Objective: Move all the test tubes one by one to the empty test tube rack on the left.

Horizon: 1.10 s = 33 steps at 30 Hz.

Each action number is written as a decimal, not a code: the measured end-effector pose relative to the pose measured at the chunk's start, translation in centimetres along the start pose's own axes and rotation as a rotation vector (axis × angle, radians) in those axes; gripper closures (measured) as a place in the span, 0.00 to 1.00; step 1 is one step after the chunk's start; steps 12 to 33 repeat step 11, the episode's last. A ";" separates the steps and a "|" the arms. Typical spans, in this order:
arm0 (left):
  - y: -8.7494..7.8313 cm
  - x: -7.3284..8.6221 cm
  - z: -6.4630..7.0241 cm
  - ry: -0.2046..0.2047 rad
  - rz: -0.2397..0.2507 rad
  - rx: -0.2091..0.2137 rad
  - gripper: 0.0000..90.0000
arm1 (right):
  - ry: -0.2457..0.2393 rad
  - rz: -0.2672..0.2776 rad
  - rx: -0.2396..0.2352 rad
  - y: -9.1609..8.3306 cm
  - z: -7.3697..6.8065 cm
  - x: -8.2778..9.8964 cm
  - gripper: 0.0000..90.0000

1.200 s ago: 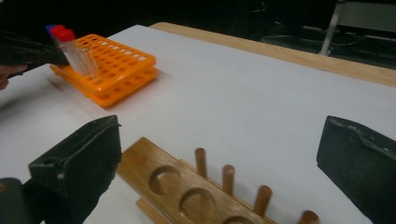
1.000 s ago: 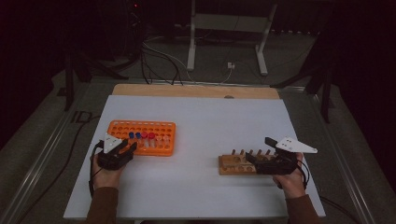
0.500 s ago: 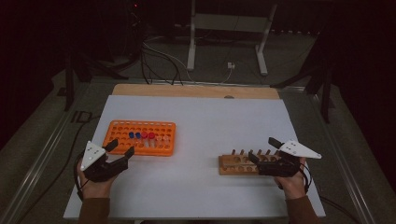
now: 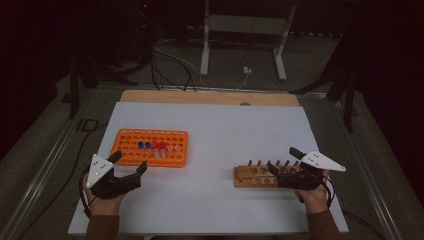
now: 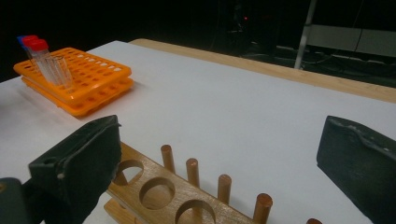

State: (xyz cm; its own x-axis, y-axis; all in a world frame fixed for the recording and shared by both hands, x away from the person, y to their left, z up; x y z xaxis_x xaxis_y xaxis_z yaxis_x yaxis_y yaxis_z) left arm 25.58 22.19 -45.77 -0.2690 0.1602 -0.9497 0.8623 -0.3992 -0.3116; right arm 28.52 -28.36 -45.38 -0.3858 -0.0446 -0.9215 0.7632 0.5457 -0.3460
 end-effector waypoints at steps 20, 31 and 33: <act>0.2 0.4 -0.2 -0.014 0.007 -0.008 0.00 | 0.016 -0.001 0.014 0.0 0.7 0.5 0.00; 0.2 0.4 -0.2 -0.014 0.007 -0.008 0.00 | 0.016 -0.001 0.014 0.0 0.7 0.5 0.00; 0.2 0.4 -0.2 -0.014 0.007 -0.008 0.00 | 0.016 -0.001 0.014 0.0 0.7 0.5 0.00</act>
Point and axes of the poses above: each handheld gripper's, and its own axes: y roughly forward along the jaws, x roughly out of its underside, z roughly to its right, the point moved 2 cm from there along y, roughly forward along the jaws, and after that the axes turned 7 degrees about y, right-handed, at the moved point
